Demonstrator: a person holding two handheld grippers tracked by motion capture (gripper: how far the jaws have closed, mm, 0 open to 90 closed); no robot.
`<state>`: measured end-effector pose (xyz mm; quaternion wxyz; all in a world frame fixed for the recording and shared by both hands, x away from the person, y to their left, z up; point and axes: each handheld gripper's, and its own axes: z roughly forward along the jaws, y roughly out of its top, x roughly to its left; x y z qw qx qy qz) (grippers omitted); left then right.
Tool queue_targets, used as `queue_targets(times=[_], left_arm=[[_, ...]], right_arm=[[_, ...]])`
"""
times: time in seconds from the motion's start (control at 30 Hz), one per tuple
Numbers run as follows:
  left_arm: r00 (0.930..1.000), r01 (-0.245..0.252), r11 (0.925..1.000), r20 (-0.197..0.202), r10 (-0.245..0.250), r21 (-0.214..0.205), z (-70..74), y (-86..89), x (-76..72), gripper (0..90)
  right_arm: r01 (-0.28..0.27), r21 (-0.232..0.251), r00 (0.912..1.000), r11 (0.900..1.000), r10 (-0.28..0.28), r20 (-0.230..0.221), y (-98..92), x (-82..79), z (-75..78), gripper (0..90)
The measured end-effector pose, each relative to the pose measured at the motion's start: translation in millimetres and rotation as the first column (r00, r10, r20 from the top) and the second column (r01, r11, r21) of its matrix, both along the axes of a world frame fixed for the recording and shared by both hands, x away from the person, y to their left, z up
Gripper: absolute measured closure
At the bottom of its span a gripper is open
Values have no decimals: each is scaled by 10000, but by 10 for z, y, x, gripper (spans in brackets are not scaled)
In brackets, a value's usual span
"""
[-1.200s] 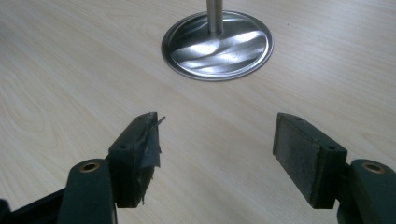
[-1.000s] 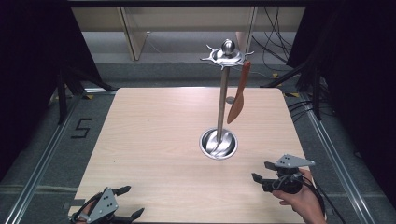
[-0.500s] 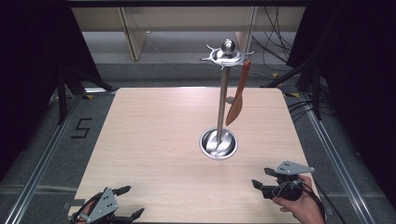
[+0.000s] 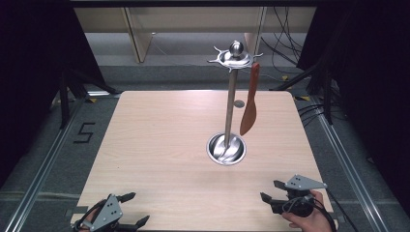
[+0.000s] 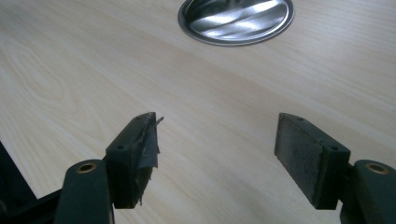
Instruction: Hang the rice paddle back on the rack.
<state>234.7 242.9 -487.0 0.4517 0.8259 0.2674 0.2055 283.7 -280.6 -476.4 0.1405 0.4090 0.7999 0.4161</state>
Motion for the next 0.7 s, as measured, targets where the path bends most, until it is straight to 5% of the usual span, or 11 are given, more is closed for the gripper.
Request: queue_targets(times=[0.03, 0.27, 0.37, 0.4, 0.5, 0.53, 0.7], left_arm=[[10000, -4, 10000, 1, 4, 4, 0, 2, 1, 170], [9998, 129, 9999, 138, -130, 52, 6, 6, 7, 172], [10000, -36, 9998, -18, 36, -215, -6, -15, -8, 172], [10000, 25, 10000, 9, -25, -50, 2, -5, -5, 172], [10000, -44, 9998, -16, 44, -216, -6, -15, -7, 172], [10000, -29, 10000, 10, 29, 90, -1, 2, 0, 173], [10000, -30, 9999, -32, 30, -115, -6, -11, -5, 172]], right_arm=[[112, 24, 9996, 9999, -112, -250, 20, -31, 1, 312], [-9, -75, 10000, 10000, 10, 38, -20, -71, -21, 309], [279, 184, 9994, 9994, -275, -206, -31, -116, -25, 309], [94, 2, 9999, 10000, -94, 44, -62, -95, -37, 308], [288, 9, 9994, 9996, -288, -193, -66, -121, -47, 307], [218, -15, 9997, 9998, -218, -143, -75, -122, -50, 307], [353, 162, 9992, 9992, -350, -207, -68, -131, -61, 306]])
